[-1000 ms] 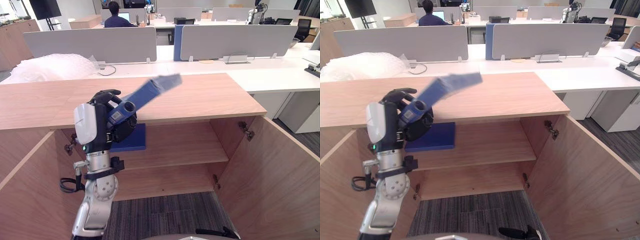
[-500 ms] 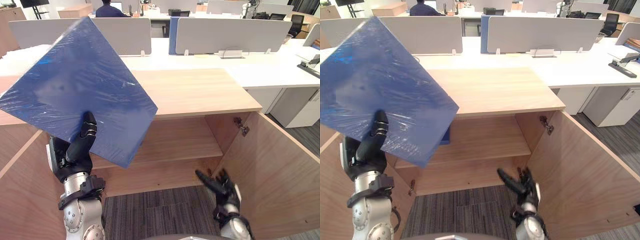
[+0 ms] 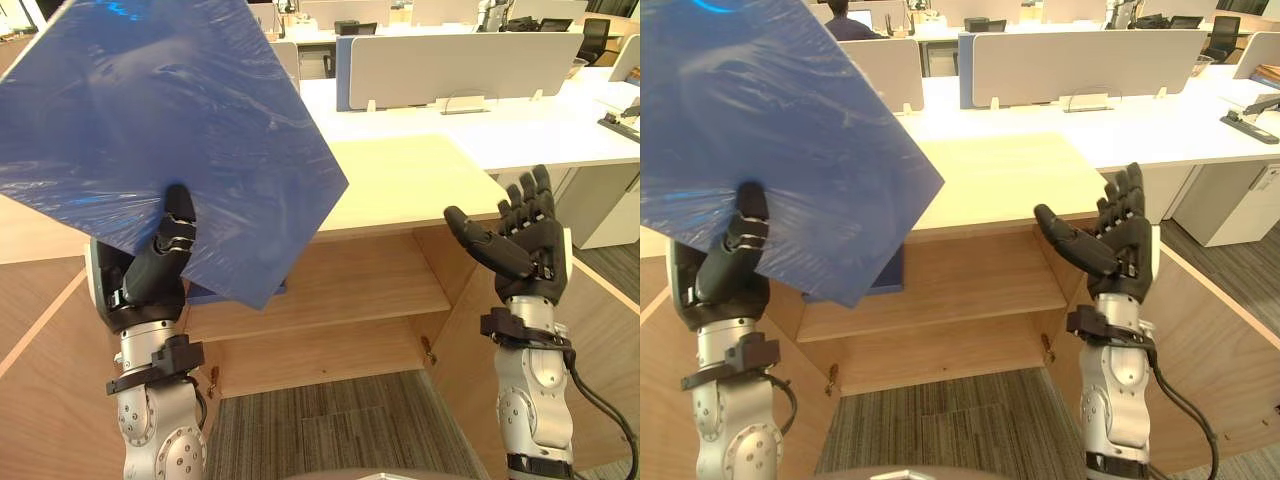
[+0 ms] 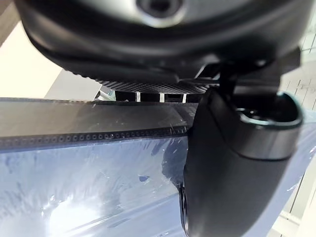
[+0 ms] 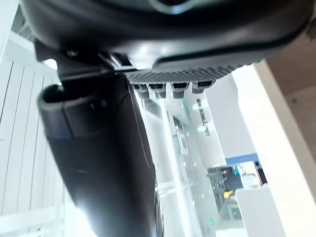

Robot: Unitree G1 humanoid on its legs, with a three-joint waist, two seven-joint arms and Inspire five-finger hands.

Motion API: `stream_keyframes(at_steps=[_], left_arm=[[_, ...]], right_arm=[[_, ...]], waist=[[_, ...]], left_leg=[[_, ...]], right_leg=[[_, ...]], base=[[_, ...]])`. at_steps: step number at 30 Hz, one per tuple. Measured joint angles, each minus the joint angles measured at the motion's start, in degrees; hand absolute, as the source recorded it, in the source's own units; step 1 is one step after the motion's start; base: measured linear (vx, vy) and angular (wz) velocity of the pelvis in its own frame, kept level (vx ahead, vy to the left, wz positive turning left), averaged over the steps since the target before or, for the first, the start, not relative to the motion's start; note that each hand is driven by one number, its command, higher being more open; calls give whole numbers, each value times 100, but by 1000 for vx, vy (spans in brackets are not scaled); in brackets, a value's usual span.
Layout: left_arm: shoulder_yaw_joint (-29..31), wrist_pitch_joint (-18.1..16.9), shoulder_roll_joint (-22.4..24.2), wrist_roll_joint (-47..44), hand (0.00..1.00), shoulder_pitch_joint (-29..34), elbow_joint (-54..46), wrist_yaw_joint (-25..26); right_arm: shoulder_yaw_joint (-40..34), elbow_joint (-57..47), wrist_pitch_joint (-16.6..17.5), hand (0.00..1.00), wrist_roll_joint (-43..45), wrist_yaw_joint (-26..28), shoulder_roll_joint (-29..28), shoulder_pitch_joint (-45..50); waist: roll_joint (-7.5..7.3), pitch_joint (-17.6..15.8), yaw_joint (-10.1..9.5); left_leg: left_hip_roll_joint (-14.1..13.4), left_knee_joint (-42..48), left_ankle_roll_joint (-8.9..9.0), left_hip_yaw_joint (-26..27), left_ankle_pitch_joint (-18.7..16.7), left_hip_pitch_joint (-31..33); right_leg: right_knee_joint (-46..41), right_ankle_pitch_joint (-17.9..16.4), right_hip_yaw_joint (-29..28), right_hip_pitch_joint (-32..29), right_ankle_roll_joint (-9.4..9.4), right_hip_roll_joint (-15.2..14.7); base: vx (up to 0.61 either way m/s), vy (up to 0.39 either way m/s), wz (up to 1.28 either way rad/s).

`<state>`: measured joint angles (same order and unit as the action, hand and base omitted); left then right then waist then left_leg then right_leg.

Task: Walk over to the cabinet, pick up the folder, carry it to the office cabinet, place the folder inside the office cabinet, then close the office cabinet door

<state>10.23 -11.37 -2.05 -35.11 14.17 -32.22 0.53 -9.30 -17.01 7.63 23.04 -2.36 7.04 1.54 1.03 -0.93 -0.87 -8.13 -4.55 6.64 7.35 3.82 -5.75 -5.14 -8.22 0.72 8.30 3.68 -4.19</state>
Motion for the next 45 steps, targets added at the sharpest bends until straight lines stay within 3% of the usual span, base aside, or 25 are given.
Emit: stream_keyframes(at_steps=[8,20,25,26,30,31,39,45], left_arm=[[-396,7,-190,445,0,-5,381,-190],[-1125,-52,-503,815,0,-326,439,-303],[-1147,-147,-648,700,0,-411,497,-304],[-1145,-210,-726,636,0,-412,500,-304],[-1142,-381,-927,532,0,-412,544,-303],[-1143,-431,-1002,502,100,-412,553,-303],[-1215,-537,-1475,-66,100,-397,1181,-516],[-1612,-117,-1670,-380,100,-325,2257,-1284]], right_arm=[[687,254,-39,100,666,632,558,-969],[1649,815,-129,100,1087,934,1111,-2085],[2034,1025,-140,100,1093,1042,1736,-2651],[2179,1054,-145,0,1094,1114,1926,-2786],[2533,1102,-206,0,1100,1306,2505,-3158],[2684,1129,-222,0,1111,1399,2755,-3306],[2997,955,-220,0,1276,1961,3570,-3508],[3032,575,-209,0,510,2148,3679,-3512]], waist=[[6,7,-1],[4,10,-32],[0,17,-40],[2,24,-40],[3,120,-44],[-1,149,-45],[-1,233,-94],[23,289,-89]], left_leg=[[3,0,-13,-52,12,-11],[7,-32,-20,-106,63,-12],[7,-36,-26,-115,98,-7],[7,-36,-25,-117,104,-3],[7,-37,-25,-124,127,40],[6,-37,-27,-129,136,47],[7,-42,-41,-153,199,97],[6,-48,-54,-168,272,228]], right_leg=[[-31,-1,43,41,31,-1],[-71,4,75,41,48,1],[-79,10,77,34,56,2],[-80,11,77,30,55,2],[-101,20,77,-20,58,4],[-101,34,78,-26,56,6],[-100,67,85,-64,44,7],[-109,104,86,-214,39,10]], base=[[-4,1,3],[-3,1,1],[-14,2,0],[-33,2,1],[-9,1,0],[0,0,0],[-53,7,1],[-45,6,0]])
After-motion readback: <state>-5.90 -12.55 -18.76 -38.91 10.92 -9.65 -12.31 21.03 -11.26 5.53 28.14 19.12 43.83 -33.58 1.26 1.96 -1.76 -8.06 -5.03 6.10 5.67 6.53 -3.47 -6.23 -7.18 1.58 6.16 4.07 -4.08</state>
